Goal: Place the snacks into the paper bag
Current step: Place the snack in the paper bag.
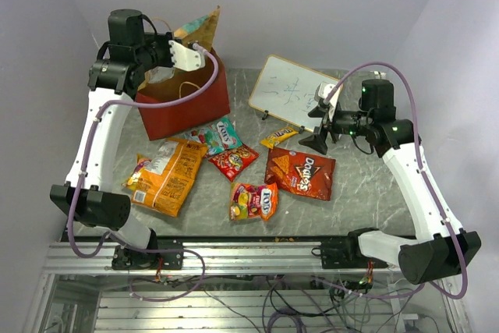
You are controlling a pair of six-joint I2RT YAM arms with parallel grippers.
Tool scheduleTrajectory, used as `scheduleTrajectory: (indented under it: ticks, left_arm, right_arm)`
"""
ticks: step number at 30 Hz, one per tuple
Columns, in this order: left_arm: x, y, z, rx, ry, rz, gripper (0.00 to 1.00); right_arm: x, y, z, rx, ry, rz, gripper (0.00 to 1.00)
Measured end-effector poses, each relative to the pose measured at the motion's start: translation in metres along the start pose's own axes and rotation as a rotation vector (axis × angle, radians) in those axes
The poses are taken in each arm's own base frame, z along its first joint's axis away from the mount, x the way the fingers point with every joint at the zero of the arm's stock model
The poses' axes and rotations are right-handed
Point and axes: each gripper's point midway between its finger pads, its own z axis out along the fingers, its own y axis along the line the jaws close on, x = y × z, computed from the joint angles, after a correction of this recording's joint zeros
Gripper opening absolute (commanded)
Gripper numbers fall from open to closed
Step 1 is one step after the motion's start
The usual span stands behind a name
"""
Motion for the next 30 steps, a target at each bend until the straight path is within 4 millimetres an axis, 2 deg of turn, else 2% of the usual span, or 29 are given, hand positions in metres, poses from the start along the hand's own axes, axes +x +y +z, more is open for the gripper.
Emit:
scheduleTrajectory:
  ticks: [7,14,23,30]
  left_arm:
    - [0.010,-0.004,0.008,0.019,-0.028,0.019,0.07]
    - [0.008,-0.007,0.013,0.030,-0.075,0.035,0.07]
    - [0.009,-0.037,0.033,0.097,-0.114,0.028,0.07]
    - [0.017,-0.061,0.039,0.149,-0.112,-0.002,0.07]
  right_arm:
    - [0.000,-0.002,-0.003,0.010,-0.001,0.000,0.88]
    - [0.006,-0.002,-0.005,0.019,0.004,0.014,0.88]
    - [0.006,-0.002,-0.006,0.016,-0.003,0.023,0.88]
    - [0.006,-0.001,-0.006,0.014,-0.006,0.030,0.88]
